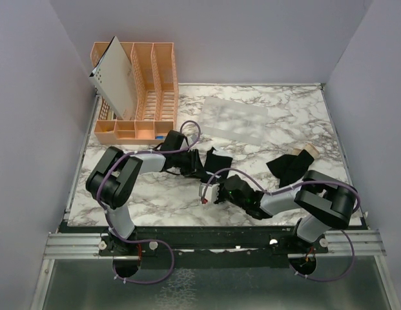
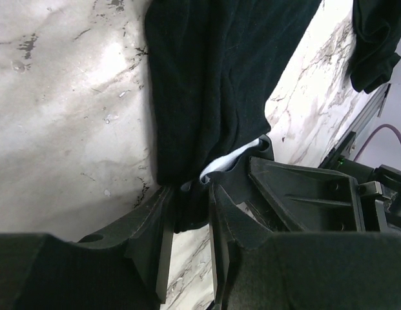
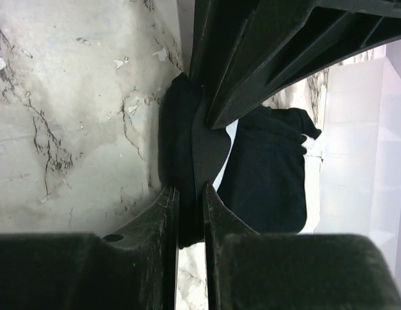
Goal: Roll the underwear
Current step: Roll the underwear to the center of the board.
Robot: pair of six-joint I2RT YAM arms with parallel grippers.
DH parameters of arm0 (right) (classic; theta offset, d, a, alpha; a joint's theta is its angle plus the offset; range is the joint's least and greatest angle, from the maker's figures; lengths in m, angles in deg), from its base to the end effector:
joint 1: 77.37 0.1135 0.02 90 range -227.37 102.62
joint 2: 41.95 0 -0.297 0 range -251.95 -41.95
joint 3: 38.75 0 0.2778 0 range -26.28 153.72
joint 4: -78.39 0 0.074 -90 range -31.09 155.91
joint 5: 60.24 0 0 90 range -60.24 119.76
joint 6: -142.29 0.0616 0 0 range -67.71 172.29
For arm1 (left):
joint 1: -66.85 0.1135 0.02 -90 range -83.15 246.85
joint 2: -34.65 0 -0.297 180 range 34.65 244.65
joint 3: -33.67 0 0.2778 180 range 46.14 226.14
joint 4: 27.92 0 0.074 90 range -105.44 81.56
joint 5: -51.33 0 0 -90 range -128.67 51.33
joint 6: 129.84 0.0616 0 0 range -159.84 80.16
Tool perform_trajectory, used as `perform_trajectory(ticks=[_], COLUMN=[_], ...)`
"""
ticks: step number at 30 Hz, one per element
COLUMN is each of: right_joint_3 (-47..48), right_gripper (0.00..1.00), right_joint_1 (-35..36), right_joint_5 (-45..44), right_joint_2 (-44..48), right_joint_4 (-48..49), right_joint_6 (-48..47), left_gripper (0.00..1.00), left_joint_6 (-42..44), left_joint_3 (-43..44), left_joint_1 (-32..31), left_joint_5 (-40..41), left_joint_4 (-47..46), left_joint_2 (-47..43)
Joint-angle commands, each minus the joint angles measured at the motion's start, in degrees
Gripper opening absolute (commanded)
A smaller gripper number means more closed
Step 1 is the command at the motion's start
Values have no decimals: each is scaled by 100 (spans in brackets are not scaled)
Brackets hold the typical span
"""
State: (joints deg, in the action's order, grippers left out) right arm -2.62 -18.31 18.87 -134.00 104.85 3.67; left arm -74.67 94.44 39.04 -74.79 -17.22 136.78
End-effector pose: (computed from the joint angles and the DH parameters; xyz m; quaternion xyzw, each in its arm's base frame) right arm 0.1660 0.2542 0.1141 -0.6659 0.5459 -0.0360 0.5072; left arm 0.3077 -0.2033 0.1227 0.0455 0.9036 -0.4111 0.1116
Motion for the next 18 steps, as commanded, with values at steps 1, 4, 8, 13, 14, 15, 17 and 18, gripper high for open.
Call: perform_trajectory(ticks=[1,4,8,13,14,15,17,18], right_joint_3=[321,630,786,661,613,551,426,379], right_gripper=[6,1,1,1,0,1,0,0], right_joint_1=[6,8,-1,2,0,2,1,0], right_joint_5=[62,537,1264,1654,1732,1786,1823,1838], right_joint_2=[-27,95,141,-82,-104,-132,-170,-191], right_joint_4=[-696,-1199,-1211,-750,-629,-474,-187,-83], right_joint_6=[365,637,1180,1816,1930,2078,2336,2468], left_gripper=[38,51,64,68,69,69,70,70], left_joint_6=[78,-39,-223,-354,-390,-430,-549,-585], left_joint_3=[-186,-374,-711,-1179,-1268,-1390,-1580,-1649], left_joint_1=[130,247,431,654,674,680,674,674], left_joint_5=[256,361,505,798,845,871,846,850], left_joint_4=[478,454,457,633,644,621,542,532], left_joint_2=[-34,-276,-723,-1393,-1511,-1612,-1804,-1889])
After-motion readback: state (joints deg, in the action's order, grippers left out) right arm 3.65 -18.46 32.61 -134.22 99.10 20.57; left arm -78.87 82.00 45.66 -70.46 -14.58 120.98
